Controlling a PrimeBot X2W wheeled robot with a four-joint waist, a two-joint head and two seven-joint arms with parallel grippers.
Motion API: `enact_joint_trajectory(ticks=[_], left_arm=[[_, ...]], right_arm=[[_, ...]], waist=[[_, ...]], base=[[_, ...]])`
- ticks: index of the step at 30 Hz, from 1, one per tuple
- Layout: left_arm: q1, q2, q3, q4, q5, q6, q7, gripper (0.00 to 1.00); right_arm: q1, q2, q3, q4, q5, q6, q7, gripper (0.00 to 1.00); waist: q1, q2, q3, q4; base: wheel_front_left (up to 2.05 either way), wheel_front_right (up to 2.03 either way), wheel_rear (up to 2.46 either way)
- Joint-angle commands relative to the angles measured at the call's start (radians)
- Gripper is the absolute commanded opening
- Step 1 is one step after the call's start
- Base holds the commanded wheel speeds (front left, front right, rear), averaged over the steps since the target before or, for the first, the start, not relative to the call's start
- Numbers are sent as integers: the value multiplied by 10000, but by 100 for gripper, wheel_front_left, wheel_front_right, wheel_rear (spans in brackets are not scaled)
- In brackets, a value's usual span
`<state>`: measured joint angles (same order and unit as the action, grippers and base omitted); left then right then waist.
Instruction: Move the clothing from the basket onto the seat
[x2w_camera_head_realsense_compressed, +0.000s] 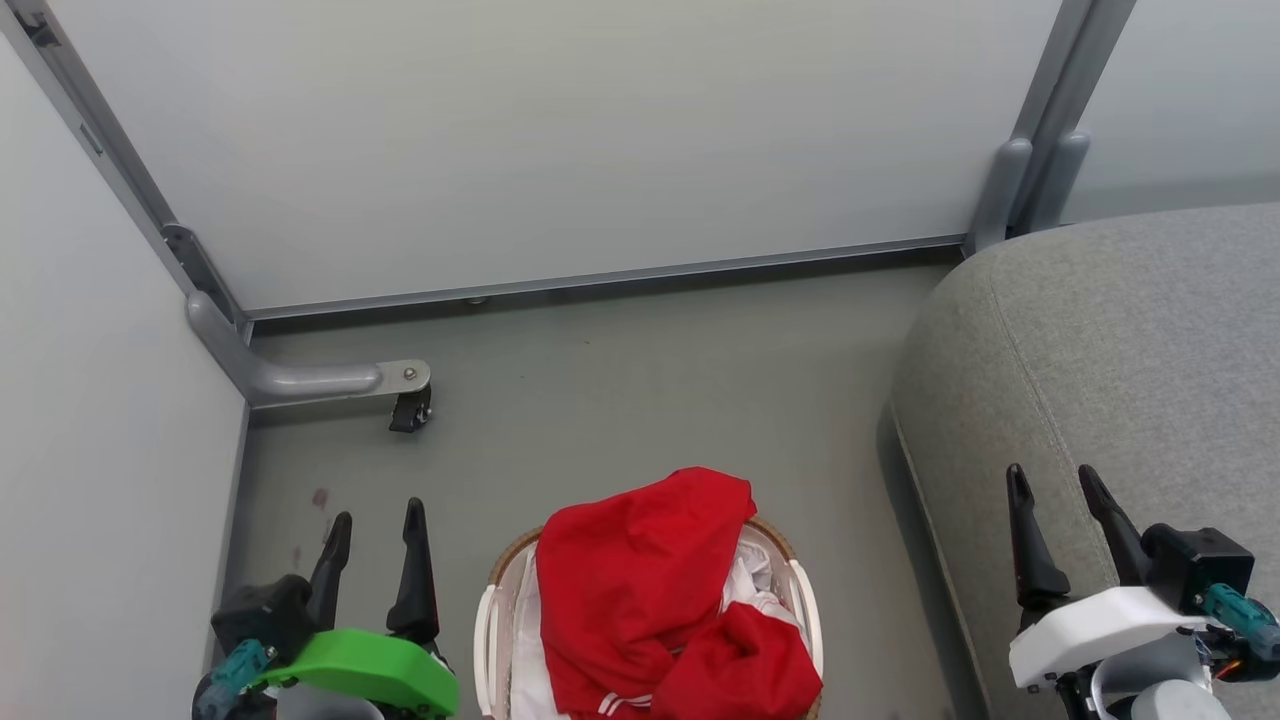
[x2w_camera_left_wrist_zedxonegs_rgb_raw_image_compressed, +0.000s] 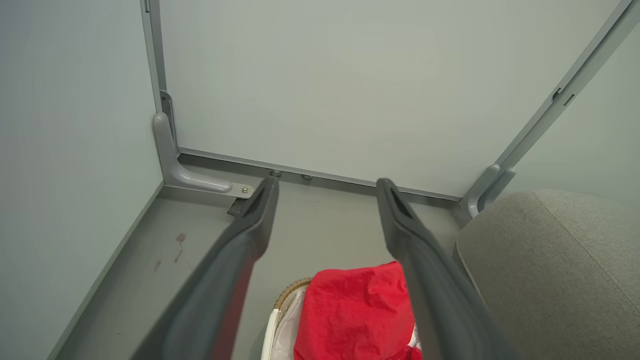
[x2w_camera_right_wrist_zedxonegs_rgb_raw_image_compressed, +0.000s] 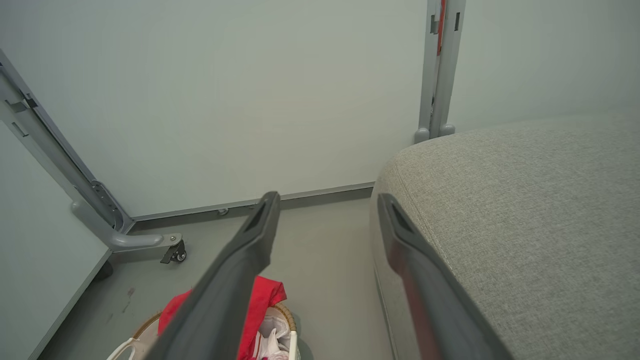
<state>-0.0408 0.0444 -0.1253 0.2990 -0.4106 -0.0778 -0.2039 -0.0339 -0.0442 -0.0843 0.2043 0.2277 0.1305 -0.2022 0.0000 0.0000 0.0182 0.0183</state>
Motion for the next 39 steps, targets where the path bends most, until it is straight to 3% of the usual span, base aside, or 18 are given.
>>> enact_joint_trajectory(ticks=[1, 30, 39], left_arm=[[64, 74, -22, 16, 274, 49, -75, 100], [133, 88, -446, 521, 1980, 77, -631, 100], [154, 89, -418, 581, 1964, 60, -623, 100]], right_arm=[[43, -64, 12, 16, -270, 3, -101, 100], [225, -90, 248, 116, -2475, 4, -651, 100], [242, -89, 288, 113, -2478, 2, -645, 100]], waist=[[0, 0, 4, 9], [0, 0, 32, 78], [0, 0, 16, 89]], base=[[0, 0, 0], [0, 0, 0], [0, 0, 0]])
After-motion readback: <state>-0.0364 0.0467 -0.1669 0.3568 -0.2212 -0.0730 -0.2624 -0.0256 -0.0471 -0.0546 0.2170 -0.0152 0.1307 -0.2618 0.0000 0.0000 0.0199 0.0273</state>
